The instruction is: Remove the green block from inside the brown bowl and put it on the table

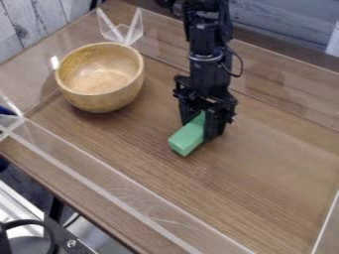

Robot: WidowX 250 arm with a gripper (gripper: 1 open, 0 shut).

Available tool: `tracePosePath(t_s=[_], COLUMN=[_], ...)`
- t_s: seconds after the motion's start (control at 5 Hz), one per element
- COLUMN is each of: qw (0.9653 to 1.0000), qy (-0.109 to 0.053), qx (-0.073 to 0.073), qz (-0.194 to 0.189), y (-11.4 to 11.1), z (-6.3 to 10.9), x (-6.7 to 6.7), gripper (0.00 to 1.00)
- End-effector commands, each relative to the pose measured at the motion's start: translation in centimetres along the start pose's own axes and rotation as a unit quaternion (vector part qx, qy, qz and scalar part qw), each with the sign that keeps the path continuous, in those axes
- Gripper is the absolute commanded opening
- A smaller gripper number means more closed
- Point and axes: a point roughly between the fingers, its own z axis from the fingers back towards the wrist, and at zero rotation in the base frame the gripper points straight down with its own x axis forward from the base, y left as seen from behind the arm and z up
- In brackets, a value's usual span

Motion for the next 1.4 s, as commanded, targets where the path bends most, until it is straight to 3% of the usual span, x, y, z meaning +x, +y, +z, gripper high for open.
tracePosePath(t_s=[0.0, 0.4, 0.6, 0.8, 1.2], qw=[0.9994, 0.9994, 0.9993, 0.9988, 0.9923], qy=[-0.032, -0.032, -0.035, -0.049, -0.122], qx=[0.01, 0.01, 0.006, 0.004, 0.014], qz=[0.0, 0.003, 0.005, 0.007, 0.014], y=[0.5, 0.6, 0.6, 0.5, 0.4], z=[1.8, 1.9, 2.4, 3.8, 10.9], x=[1.2, 1.1, 0.9, 0.6, -0.5], gripper=[0.0, 0.0, 1.0, 1.0, 1.0])
